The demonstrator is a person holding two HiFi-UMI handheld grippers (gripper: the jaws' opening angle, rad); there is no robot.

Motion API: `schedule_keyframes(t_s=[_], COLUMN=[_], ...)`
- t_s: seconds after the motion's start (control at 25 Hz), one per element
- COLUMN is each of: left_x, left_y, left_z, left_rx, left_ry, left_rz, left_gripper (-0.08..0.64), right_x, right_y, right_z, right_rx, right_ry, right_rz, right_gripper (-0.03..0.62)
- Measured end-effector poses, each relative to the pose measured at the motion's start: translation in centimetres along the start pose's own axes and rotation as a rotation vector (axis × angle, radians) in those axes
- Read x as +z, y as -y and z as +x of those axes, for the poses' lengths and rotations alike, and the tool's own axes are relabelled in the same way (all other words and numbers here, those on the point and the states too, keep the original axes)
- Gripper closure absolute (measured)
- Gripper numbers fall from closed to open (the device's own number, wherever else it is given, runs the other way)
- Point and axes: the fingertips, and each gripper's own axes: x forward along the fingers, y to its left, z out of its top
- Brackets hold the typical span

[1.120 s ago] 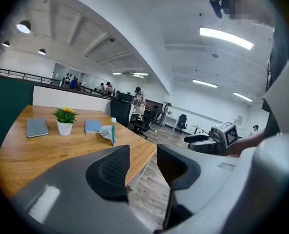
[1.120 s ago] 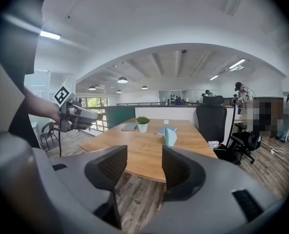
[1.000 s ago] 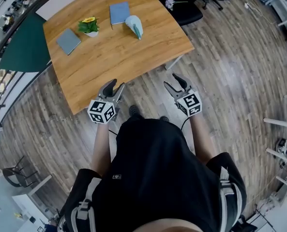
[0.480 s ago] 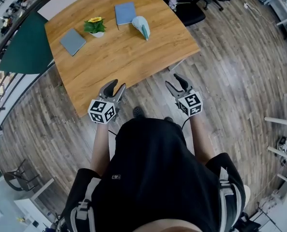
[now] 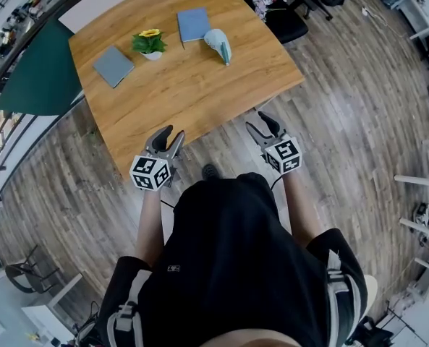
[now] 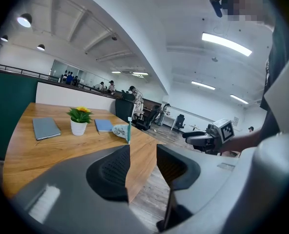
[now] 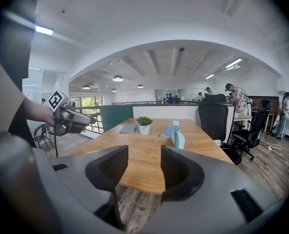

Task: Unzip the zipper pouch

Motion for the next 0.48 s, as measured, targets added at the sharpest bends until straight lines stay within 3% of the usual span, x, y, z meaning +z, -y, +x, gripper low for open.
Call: schedule_keyframes(t_s=[0.48], left_x=[-0.1], left_y=[-2.0], left_z=[-0.6], left_rx=[0.027], left_ry=[0.007], left_rz=[-0.033], left_gripper=[0.391], right_x=[0.5], right_y=[-0.6], right_z=[1.7], right_rx=[0.019], right_ry=[-0.029], right_rz=[-0.031], right_gripper=[0.383])
